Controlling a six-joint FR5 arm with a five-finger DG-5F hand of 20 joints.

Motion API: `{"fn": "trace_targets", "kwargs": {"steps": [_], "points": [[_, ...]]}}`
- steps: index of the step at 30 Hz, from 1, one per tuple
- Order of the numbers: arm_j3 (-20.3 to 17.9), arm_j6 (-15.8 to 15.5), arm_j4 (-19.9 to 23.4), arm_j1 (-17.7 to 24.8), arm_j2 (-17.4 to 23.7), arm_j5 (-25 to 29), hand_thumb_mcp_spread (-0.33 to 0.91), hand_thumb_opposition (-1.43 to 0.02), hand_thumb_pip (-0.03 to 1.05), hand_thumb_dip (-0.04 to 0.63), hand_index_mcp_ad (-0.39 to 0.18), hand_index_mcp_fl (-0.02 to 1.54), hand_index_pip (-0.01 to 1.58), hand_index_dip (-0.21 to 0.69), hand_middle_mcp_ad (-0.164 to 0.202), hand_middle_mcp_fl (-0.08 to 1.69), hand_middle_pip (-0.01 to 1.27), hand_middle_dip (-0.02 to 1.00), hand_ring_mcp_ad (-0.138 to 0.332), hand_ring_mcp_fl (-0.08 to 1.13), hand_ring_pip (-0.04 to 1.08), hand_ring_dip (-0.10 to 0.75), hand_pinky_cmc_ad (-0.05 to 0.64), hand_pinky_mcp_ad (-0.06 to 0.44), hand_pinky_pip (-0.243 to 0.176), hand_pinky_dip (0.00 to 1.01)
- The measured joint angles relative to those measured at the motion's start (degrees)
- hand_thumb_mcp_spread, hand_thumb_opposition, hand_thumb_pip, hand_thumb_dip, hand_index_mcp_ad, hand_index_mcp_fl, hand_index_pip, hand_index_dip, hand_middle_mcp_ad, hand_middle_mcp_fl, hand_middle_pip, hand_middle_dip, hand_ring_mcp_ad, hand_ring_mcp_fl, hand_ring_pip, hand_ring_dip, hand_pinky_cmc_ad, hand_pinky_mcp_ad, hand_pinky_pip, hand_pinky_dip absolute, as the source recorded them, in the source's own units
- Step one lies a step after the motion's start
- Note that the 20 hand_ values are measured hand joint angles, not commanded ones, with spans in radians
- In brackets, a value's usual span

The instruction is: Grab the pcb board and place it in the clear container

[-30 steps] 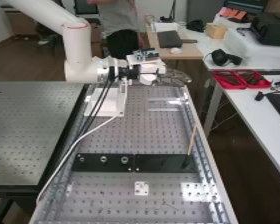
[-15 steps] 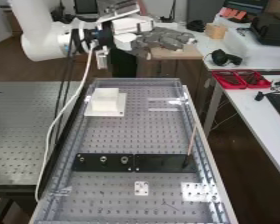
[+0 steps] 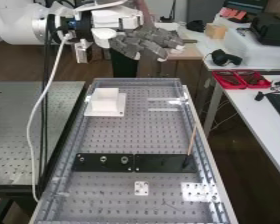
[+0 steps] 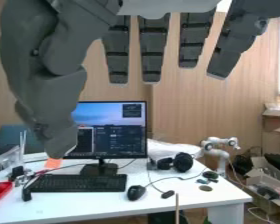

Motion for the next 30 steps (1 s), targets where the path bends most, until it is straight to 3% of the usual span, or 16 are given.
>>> {"fn": "trace_targets", "kwargs": {"steps": [30], "points": [[0.8,-1.1,-1.2,-0.9,0.9,-0.8,0.35,-0.82,0.43,0.236,-0.087,0.35,0.08,0.253,0.063,0.2,0.14,0.17,0.169,0.03,0.12,0.063,0.361,0.278,-0.063,0.43]]}}
